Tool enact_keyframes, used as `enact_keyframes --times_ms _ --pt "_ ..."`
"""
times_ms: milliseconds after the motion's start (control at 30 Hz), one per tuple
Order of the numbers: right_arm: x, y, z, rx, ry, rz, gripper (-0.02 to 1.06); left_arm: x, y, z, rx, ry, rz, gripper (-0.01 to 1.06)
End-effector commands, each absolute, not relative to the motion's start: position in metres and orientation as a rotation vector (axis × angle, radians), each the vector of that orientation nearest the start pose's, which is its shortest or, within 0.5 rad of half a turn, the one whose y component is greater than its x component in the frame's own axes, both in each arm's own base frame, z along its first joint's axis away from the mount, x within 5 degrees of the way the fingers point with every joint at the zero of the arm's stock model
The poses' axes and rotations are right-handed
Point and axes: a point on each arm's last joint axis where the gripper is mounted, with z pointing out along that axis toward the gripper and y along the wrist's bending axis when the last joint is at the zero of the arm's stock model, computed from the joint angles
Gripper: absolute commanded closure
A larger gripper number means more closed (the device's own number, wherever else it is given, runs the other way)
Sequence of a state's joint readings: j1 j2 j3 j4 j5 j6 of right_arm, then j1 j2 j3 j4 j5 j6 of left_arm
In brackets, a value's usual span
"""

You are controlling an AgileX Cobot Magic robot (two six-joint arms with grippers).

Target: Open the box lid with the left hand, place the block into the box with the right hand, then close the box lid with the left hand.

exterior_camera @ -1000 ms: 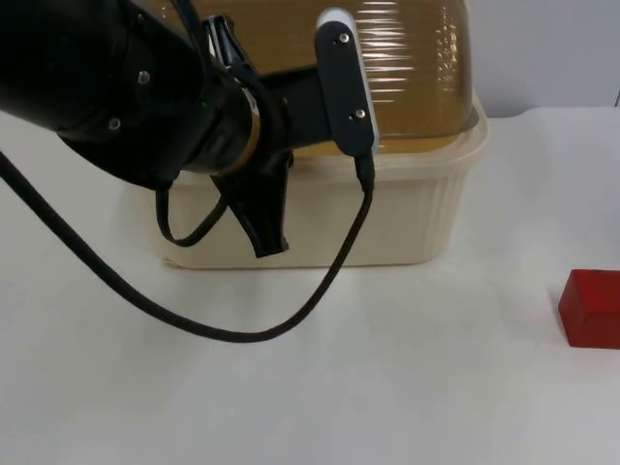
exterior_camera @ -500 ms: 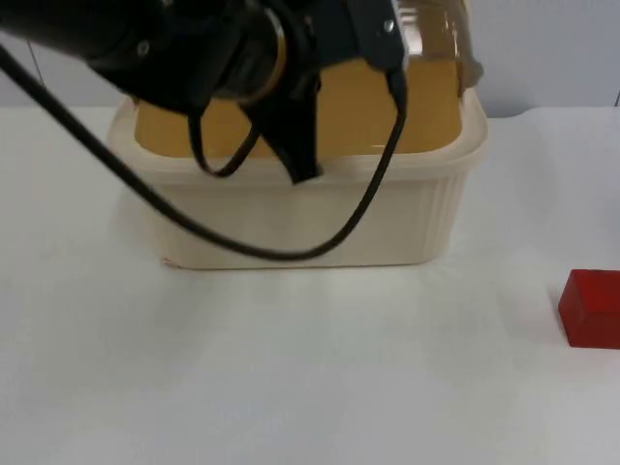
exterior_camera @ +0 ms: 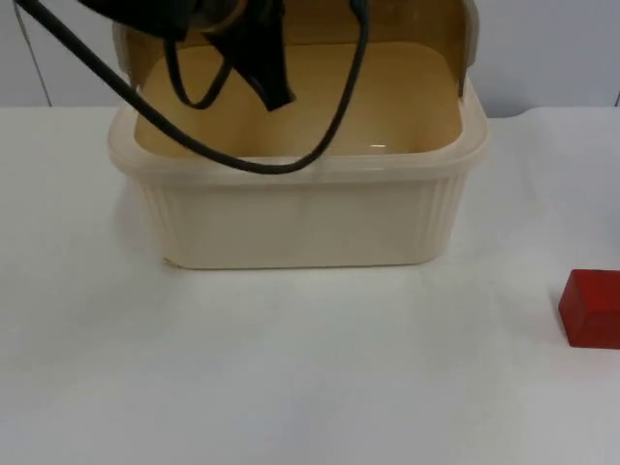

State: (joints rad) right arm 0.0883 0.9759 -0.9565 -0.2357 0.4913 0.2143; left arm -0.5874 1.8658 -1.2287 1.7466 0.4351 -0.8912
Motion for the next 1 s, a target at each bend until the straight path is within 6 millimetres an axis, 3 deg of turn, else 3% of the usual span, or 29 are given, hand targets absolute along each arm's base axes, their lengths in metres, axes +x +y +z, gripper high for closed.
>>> enact_keyframes --times_ms 0,100,233,367,400,433,500,567,667,733,800,833,967 --pt "0.205 0.009 0.384 -0.015 1.963 -0.044 -0.01 0.371 -0.199 0.238 1.112 1.696 0.631 1.05" --pt "0.205 0.009 0.384 -0.015 1.963 -0.044 -0.01 0.367 -0.200 0.245 1.089 1.685 0.645 1.05" --pt "0.205 0.009 0.384 -0.015 1.963 -0.044 -0.01 0.353 -0.203 0.258 0.923 1.814 0.507 1.05" --pt "0.205 0.009 0.385 -0.016 1.958 -0.043 -0.01 0.331 -0.199 0.281 0.647 1.993 0.060 1.05" --pt "0.205 0.009 0.385 -0.016 1.958 -0.043 -0.01 0.331 -0.199 0.281 0.647 1.993 0.060 1.05" --pt "0.205 0.009 0.385 -0.016 1.958 -0.043 -0.01 0.321 -0.197 0.289 0.551 1.991 -0.197 1.05" --pt "0.205 0.009 0.384 -0.014 1.962 -0.042 -0.01 0.307 -0.188 0.306 0.472 1.905 -0.392 1.05" --pt "0.205 0.009 0.384 -0.014 1.962 -0.042 -0.01 0.301 -0.179 0.312 0.417 1.899 -0.423 1.05" --pt "0.205 0.009 0.384 -0.013 1.965 -0.041 -0.01 0.290 -0.156 0.325 0.318 1.921 -0.404 1.05" --pt "0.205 0.009 0.384 -0.013 1.965 -0.041 -0.01 0.284 -0.124 0.338 0.197 1.966 -0.307 1.05" --pt "0.205 0.009 0.384 -0.013 1.965 -0.041 -0.01 0.282 -0.117 0.341 0.173 1.973 -0.289 1.05" --pt "0.205 0.009 0.384 -0.013 1.965 -0.041 -0.01 0.281 -0.091 0.349 0.067 1.984 -0.232 1.05" --pt "0.205 0.009 0.384 -0.010 1.965 -0.035 -0.01 0.278 -0.031 0.359 -0.174 1.985 -0.099 1.05"
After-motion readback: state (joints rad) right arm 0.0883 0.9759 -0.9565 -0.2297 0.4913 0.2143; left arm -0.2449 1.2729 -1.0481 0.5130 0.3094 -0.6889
